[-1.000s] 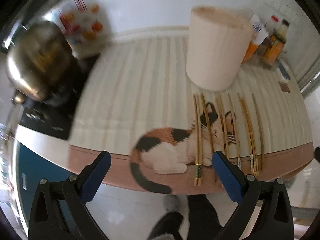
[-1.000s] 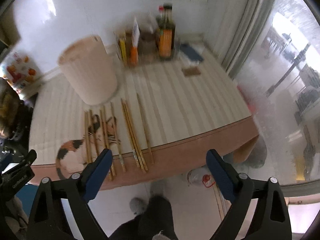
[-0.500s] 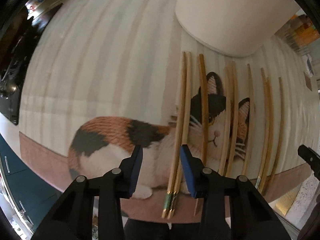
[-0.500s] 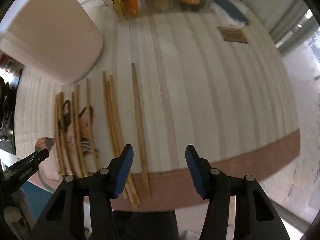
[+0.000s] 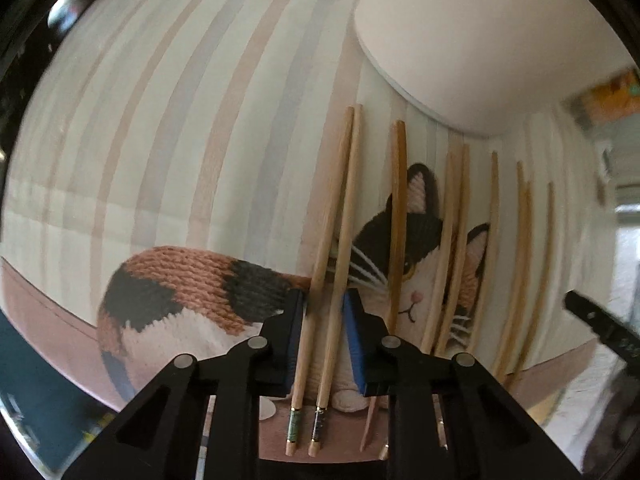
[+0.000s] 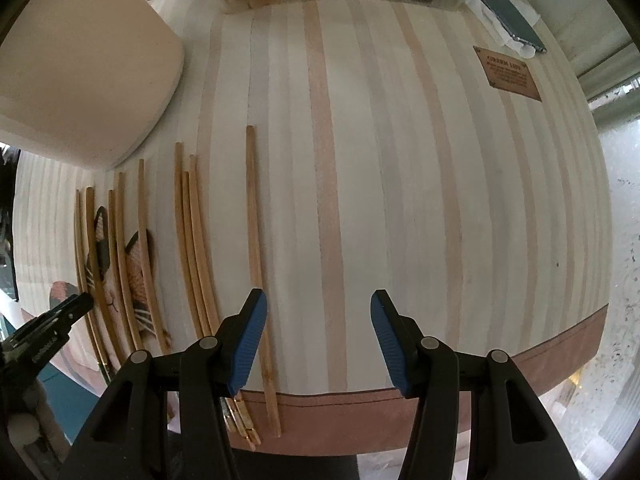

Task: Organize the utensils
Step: 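Close the left tool on one chopstick while the right tool grasps another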

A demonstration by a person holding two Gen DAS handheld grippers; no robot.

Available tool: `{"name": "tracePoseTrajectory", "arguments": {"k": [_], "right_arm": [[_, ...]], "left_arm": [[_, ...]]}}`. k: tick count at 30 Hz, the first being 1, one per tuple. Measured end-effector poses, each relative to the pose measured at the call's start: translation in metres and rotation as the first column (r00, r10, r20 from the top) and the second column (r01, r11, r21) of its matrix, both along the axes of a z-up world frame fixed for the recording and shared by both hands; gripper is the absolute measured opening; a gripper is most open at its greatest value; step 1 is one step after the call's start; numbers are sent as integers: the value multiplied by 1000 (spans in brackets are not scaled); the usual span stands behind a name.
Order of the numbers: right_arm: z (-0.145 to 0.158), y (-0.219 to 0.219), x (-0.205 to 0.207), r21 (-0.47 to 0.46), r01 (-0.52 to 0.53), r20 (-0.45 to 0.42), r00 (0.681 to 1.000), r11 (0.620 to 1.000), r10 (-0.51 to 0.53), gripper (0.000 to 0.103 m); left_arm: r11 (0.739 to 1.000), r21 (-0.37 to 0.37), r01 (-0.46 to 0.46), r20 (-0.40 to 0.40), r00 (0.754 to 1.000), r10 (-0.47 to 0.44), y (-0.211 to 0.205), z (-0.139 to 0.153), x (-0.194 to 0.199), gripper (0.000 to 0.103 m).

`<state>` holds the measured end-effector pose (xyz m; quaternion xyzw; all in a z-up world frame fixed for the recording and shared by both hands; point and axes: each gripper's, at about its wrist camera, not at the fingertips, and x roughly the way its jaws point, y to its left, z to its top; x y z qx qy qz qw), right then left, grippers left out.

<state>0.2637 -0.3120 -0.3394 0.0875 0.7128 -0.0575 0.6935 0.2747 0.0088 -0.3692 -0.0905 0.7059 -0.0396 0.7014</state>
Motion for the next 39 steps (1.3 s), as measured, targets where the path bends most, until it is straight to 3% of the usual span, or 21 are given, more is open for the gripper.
{"name": "tracePoseTrajectory", "arguments": {"k": [2, 10, 15, 26, 39], "right_arm": [[2, -3, 1, 13, 10, 0, 1000, 1000, -10, 56], [10, 6, 17, 28, 37, 25, 999, 999, -38, 56], [0, 19, 20, 5, 50, 28, 998, 999, -50, 56], [-34, 47, 22, -76, -5, 16, 1000, 997, 7, 41], [-30, 32, -1, -70, 11, 16, 1000, 998, -10, 40]], "left_arm": [[999, -35, -27, -15, 1000, 26, 12, -3, 1, 18], [999, -35, -21, -9, 1000, 21, 34, -2, 8, 18], [999, -38, -8, -11, 1000, 8, 46, 5, 12, 18], [989, 96, 116, 9, 993, -117, 26, 3, 16, 18], [992, 32, 119, 13, 993, -120, 17, 9, 13, 18]]}}
